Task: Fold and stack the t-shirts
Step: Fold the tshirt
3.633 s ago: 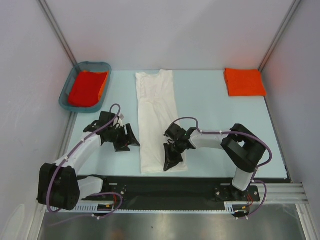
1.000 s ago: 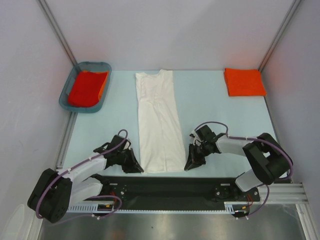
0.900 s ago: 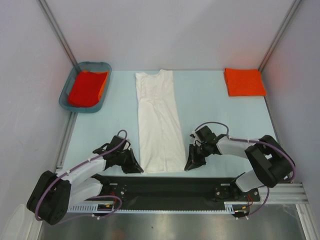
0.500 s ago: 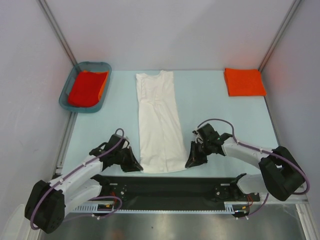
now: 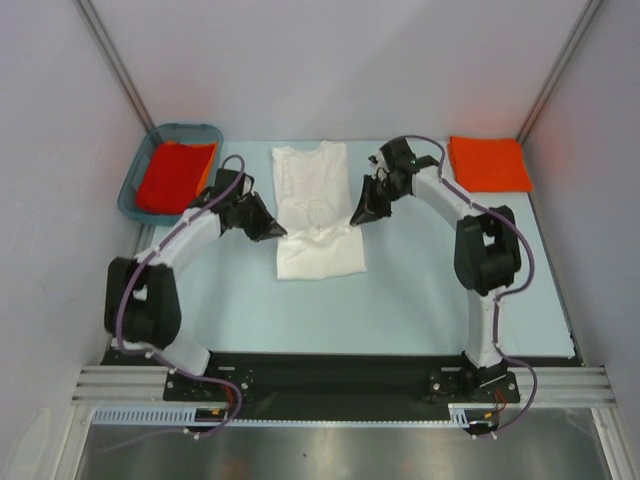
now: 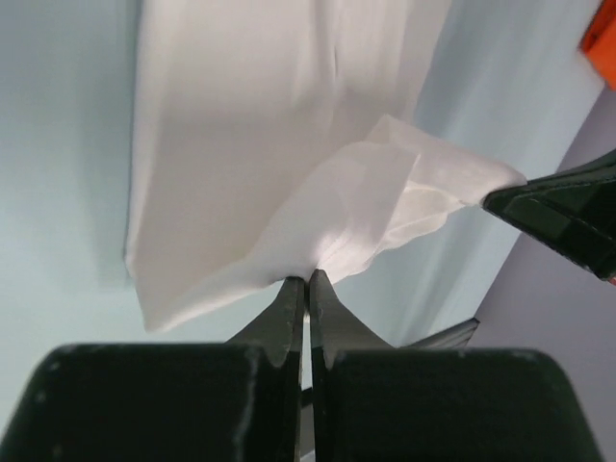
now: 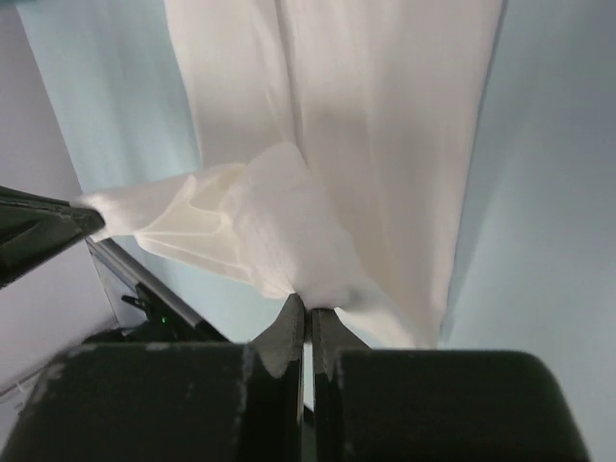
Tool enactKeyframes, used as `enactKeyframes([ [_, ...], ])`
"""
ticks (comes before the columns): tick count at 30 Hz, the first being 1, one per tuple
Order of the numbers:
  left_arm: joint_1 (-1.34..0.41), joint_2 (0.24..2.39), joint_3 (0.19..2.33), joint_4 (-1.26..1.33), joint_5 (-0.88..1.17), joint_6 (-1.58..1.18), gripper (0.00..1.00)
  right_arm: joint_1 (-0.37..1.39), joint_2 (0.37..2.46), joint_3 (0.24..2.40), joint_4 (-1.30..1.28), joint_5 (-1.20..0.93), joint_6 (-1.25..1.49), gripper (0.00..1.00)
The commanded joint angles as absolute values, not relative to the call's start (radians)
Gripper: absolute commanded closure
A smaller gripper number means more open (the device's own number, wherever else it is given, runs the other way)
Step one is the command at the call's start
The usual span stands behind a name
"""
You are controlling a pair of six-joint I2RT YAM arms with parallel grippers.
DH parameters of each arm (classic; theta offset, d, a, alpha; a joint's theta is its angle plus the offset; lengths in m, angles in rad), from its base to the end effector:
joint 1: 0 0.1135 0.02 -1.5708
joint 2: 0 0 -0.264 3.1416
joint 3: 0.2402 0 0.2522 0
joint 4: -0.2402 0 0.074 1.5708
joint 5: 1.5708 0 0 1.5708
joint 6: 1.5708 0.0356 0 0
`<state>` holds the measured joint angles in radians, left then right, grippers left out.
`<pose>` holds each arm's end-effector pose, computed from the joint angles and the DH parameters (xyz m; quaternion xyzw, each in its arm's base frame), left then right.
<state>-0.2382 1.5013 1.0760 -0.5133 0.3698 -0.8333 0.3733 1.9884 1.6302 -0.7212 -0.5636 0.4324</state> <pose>0.3010 -0.0863 0.2440 -0.2193 0.9100 -0.3062 0.1735 0.3903 0.1733 0.2333 -0.0401 0.9333 0.3397 0.1092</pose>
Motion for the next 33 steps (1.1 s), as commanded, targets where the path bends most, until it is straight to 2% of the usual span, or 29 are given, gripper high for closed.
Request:
enactKeyframes([
  [1, -0.196, 1.643, 1.234, -0.522, 0.388, -0.747, 1.00, 0.347, 2.150, 1.904, -0.879, -0.603, 0.371, 1.00],
  [4, -0.172, 1.752, 1.328, -0.531, 0.413, -0.732, 1.00, 0.324, 2.290, 2.095, -0.937, -0.629, 0.379, 1.00],
  [11, -0.114, 1.858, 1.431, -0.541, 0.414, -0.724, 1.00, 0.290, 2.419, 2.259, -0.933, -0.718, 0.393, 1.00],
  [21, -0.087, 1.979, 1.554, -0.558, 0.436, -0.721, 1.00, 0.268, 2.476, 2.286, -0.801, -0.781, 0.459, 1.00],
  [33, -0.075, 2.066, 1.629, -0.558, 0.479, -0.718, 1.00, 0.261, 2.525, 2.301, -0.764, -0.798, 0.462, 1.00],
])
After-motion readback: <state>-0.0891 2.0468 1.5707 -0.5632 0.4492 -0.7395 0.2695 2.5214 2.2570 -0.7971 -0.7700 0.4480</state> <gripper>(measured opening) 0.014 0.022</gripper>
